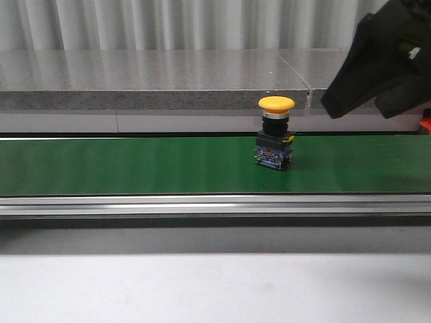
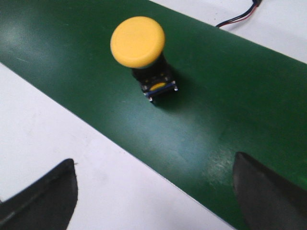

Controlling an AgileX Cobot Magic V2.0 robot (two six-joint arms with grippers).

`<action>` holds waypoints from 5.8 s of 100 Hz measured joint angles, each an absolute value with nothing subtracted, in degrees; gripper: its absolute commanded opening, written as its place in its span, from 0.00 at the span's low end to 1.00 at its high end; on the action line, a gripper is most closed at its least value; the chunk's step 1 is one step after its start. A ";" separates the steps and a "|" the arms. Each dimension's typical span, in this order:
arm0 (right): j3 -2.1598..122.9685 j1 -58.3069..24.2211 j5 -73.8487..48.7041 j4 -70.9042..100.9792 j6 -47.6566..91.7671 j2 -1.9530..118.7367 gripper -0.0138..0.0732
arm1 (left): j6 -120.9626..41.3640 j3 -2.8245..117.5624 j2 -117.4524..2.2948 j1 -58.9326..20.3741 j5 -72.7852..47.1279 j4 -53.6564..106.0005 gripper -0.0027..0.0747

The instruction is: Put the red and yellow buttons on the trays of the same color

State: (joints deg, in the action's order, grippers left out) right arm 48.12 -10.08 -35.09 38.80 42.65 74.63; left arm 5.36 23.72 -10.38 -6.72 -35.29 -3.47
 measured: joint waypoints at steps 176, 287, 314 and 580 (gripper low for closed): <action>55.41 19.88 -37.47 28.57 26.76 71.74 0.36 | 5.36 23.72 -10.38 -6.72 -35.29 -3.47 0.01; 42.97 40.06 -17.28 28.56 17.75 89.24 0.36 | 5.36 23.72 -10.38 -6.72 -35.29 -3.47 0.01; 42.97 40.06 -16.44 28.81 17.75 90.56 0.64 | 5.36 23.72 -10.38 -6.72 -35.29 -3.47 0.01; 37.68 -0.67 -25.37 33.80 37.21 43.65 0.08 | 5.36 23.68 -10.38 -6.72 -35.19 -3.47 0.01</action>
State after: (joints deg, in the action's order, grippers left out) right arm 37.68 -0.67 -25.37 33.80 37.21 43.65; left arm 5.36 23.68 -10.38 -6.72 -35.19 -3.47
